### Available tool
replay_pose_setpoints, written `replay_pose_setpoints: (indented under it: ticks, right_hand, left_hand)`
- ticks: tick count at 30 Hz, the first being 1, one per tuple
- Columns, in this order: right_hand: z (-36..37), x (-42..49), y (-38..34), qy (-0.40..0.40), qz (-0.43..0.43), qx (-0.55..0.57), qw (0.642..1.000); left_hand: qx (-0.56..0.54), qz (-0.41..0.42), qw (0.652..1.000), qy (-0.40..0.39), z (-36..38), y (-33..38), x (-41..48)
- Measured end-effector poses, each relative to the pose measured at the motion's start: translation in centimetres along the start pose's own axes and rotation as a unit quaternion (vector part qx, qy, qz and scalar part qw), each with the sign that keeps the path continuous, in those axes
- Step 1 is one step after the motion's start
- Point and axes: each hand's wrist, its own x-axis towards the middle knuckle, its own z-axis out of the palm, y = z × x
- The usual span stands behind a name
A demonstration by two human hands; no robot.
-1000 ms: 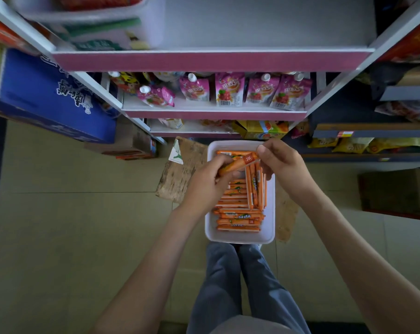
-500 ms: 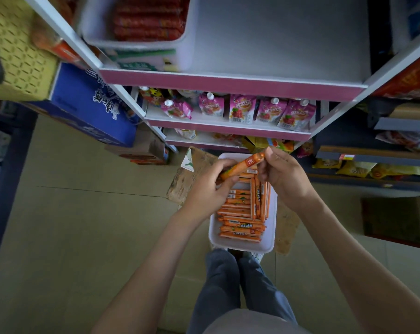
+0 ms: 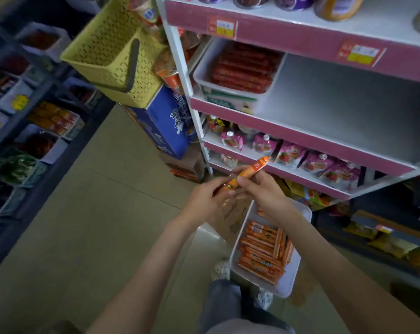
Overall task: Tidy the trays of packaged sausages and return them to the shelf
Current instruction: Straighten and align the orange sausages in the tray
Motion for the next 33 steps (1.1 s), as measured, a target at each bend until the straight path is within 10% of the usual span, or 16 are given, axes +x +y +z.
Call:
replay_pose_setpoints:
  ticks: [6, 14, 21, 27, 33]
  right_hand:
    - [6.3, 4.4, -4.5, -0.018, -0.039, -0.034, 0.998]
    - [19.1, 16.6, -13.6, 0.024, -0.203, -0.187, 0.961]
    - [27.9, 28.5, -21.5, 0.061, -0.276, -0.396, 0.874]
    - [29.5, 36.1, -21.4, 0.013, -0.117, -0.553, 0.825]
    - [29.4, 35.9, -19.3, -0.026, -0.099, -0.722, 0.684]
  left_hand:
    - [0.013, -0.006, 1.0, 0.017, -9.2, 0.1, 0.5]
    - [0.174, 0.079, 0.935, 0.299, -27.4, -1.5, 5.6]
    - [0.351, 0.097, 0.891, 0.271, -39.3, -3.0, 12.7]
    - [0.401, 0.058, 0.892, 0.201, -41.3, -4.4, 16.8]
    - [0.417, 0.08, 0.883, 0.201, -40.6, -6.3, 17.7]
